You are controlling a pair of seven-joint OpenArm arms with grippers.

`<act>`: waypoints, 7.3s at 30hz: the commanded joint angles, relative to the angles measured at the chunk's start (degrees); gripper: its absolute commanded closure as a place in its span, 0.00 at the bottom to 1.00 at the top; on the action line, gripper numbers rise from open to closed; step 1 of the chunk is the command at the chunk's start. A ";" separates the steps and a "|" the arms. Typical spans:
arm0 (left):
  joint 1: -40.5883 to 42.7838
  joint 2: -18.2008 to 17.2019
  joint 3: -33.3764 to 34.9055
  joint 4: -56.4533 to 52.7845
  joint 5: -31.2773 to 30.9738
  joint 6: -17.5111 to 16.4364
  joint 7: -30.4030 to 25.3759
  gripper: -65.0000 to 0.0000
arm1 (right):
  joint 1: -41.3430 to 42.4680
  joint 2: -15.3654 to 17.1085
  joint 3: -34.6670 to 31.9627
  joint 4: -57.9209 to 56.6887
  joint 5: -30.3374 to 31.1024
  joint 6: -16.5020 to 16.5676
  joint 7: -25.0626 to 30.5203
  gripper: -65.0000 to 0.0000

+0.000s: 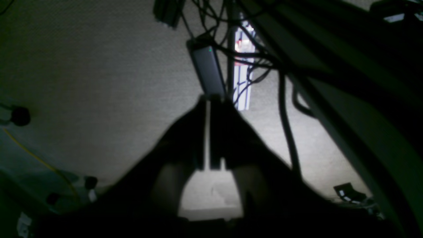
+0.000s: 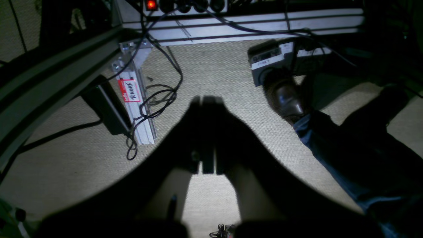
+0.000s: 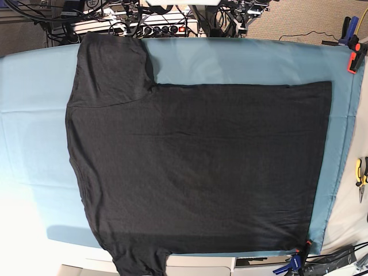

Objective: Fold the T-shirt properly

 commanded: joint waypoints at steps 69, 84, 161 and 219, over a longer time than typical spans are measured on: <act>71.05 -40.81 -33.05 108.59 -16.44 -23.23 10.38 1.00 | -67.63 22.05 38.42 96.32 22.08 2.54 8.09 1.00; 59.17 -33.35 -36.41 112.28 -19.65 -27.04 11.65 1.00 | -47.41 22.23 39.50 96.28 27.43 0.20 -0.28 1.00; -5.99 -47.60 -32.87 44.02 -70.71 -41.38 57.55 1.00 | -26.88 2.82 39.41 96.32 40.85 26.86 -29.03 1.00; 7.48 -44.02 -32.87 44.98 -72.95 -41.11 57.22 0.50 | -32.94 -8.76 53.70 104.78 36.20 22.47 -36.83 0.54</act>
